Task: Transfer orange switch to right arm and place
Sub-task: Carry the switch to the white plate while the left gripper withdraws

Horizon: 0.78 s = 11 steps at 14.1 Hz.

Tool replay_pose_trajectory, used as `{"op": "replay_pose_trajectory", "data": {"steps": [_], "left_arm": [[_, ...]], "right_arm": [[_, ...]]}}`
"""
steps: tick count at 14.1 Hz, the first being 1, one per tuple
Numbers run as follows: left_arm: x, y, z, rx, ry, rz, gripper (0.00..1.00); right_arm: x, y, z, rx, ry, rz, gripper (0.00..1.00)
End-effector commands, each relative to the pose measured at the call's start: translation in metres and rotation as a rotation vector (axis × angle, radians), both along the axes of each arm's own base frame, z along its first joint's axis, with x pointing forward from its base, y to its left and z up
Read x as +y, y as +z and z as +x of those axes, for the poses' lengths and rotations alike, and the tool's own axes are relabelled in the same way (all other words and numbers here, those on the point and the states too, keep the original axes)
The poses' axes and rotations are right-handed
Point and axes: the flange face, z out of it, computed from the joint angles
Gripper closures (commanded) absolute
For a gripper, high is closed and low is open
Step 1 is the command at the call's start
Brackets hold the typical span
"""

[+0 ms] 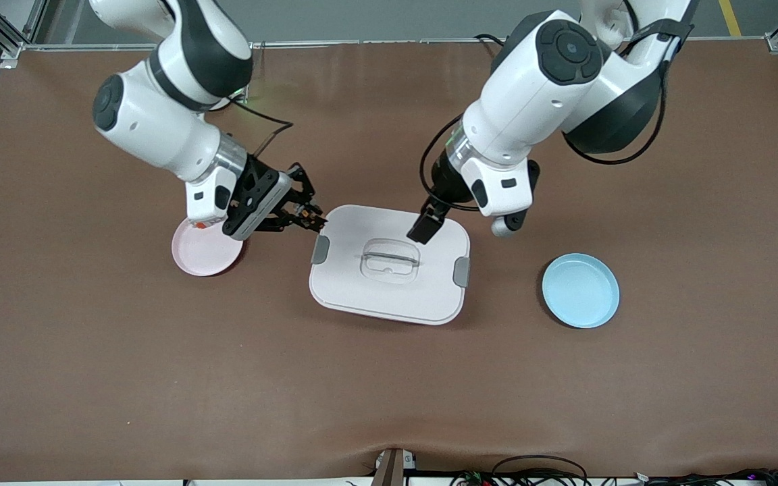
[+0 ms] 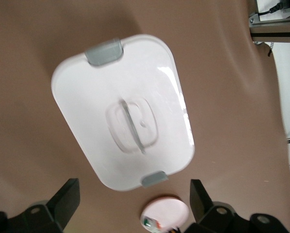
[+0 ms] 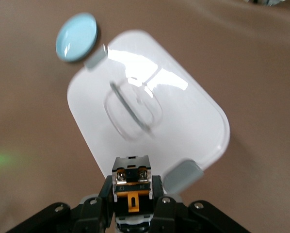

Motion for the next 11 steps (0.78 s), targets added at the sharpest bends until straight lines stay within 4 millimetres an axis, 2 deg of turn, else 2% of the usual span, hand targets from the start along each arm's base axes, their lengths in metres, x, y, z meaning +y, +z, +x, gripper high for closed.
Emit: {"op": "replay_pose_trajectory", "data": {"steps": [1, 3, 5, 7, 9, 11], "left_arm": [[0.047, 0.006, 0.007, 0.009, -0.18, 0.087, 0.0], [0.077, 0.01, 0.012, -0.011, -0.308, 0.166, 0.0], [0.099, 0.019, 0.008, -0.023, -0.45, 0.275, 0.0], [0.136, 0.029, 0.011, -0.019, -0.577, 0.326, 0.0], [0.173, 0.036, 0.018, -0.012, -0.649, 0.33, 0.0], [0.201, 0.043, 0.022, -0.018, -0.718, 0.331, 0.0]], "right_arm": [[-0.019, -0.015, -0.007, -0.023, 0.177, -0.197, 1.0], [-0.025, -0.026, -0.013, -0.004, 0.246, -0.298, 1.0], [-0.033, -0.04, -0.017, -0.02, 0.336, -0.339, 1.0], [-0.051, -0.055, -0.016, -0.033, 0.403, -0.348, 1.0], [-0.068, -0.075, -0.024, -0.067, 0.452, -0.348, 1.0], [-0.09, -0.099, -0.031, -0.126, 0.5, -0.352, 1.0]]}}
